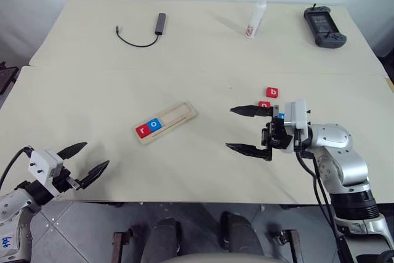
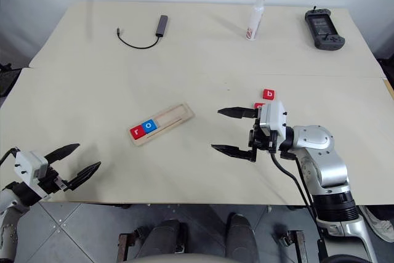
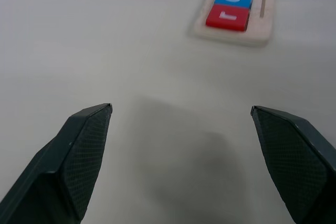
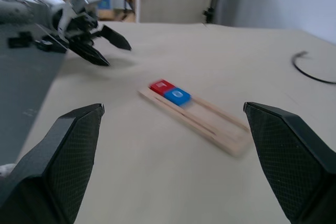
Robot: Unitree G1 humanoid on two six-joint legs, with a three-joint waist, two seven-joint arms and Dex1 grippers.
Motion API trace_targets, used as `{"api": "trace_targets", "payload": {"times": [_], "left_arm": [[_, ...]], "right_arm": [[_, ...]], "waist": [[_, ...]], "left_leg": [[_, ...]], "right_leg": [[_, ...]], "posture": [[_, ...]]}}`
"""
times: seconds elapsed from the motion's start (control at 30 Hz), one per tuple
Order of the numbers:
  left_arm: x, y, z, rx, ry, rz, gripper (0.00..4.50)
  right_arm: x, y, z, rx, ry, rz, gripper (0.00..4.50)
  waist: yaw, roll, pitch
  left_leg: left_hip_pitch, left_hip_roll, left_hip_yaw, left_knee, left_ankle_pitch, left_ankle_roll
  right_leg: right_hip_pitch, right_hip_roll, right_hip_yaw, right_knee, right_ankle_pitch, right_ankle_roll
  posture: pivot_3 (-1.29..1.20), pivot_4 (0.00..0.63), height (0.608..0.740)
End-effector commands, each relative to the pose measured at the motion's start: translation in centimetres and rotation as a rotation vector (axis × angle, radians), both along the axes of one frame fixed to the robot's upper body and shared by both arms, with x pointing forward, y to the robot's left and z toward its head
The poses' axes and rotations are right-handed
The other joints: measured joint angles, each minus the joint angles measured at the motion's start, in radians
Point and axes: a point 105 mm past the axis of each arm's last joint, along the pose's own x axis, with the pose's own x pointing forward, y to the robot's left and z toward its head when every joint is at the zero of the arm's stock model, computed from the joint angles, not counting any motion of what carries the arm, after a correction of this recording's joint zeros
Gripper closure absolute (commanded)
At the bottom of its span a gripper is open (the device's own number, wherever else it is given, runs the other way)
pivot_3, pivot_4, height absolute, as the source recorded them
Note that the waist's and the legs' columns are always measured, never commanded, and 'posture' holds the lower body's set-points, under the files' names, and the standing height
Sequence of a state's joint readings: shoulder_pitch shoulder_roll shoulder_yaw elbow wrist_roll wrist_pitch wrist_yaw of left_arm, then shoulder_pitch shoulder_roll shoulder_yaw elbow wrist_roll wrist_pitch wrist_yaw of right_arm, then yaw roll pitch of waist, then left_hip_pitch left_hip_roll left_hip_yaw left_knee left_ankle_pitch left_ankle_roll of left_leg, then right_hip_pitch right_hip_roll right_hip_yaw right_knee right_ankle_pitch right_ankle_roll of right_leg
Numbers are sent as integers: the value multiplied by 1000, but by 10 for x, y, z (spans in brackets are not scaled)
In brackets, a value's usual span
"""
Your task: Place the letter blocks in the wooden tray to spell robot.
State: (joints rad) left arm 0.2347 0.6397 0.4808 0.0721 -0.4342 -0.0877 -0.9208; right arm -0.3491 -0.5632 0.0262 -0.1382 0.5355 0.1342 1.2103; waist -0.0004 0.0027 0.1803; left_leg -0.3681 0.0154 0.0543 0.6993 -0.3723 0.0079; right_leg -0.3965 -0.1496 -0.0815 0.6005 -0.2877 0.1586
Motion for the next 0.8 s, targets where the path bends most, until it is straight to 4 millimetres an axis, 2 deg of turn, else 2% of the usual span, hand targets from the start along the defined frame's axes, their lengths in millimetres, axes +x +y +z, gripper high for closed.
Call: {"api": "trace_targets", "payload": {"times": [0.03, 0.17, 0.3, 0.47, 0.63, 0.8], "left_arm": [[1, -15, 7, -27, -32, -56, 0], [14, -35, 17, -48, -33, -120, 0], [40, -57, 30, -24, -58, -202, 0], [58, -68, 19, 12, -6, -264, 0], [72, -69, 9, 45, 22, -262, 0], [77, -76, 1, 58, 42, -306, 0]], "right_arm": [[-2, 0, 10, 6, -38, 5, 41], [-1, -6, 9, -4, -24, -18, 41], [-1, -14, 3, -13, 8, -53, 41], [-1, -23, -8, -22, 35, -99, 41], [-3, -26, -11, -12, 41, -130, 41], [-5, -27, -11, -1, 42, -151, 41]], "waist": [[1, 0, 0], [-1, 0, 0], [0, 0, 0], [-6, 0, 0], [-4, 0, 0], [1, 0, 0]], "left_leg": [[0, 0, 0, 0, 0, 0], [0, 0, 0, 0, 0, 0], [0, 0, 0, 0, 0, 0], [1, 0, 2, -1, 0, 0], [1, 0, 3, 0, 0, 0], [1, 0, 3, 0, 0, 0]], "right_leg": [[0, 0, 0, 0, 0, 0], [0, 0, 0, 0, 0, 0], [0, 0, -1, 1, 0, 0], [-1, 0, -1, 1, 0, 0], [-1, 1, -1, 1, 0, 0], [-1, 1, -1, 1, 0, 0]], "posture": [[0, 150, 740], [0, 150, 740], [0, 150, 740], [0, 150, 740], [0, 150, 740], [0, 150, 740]]}}
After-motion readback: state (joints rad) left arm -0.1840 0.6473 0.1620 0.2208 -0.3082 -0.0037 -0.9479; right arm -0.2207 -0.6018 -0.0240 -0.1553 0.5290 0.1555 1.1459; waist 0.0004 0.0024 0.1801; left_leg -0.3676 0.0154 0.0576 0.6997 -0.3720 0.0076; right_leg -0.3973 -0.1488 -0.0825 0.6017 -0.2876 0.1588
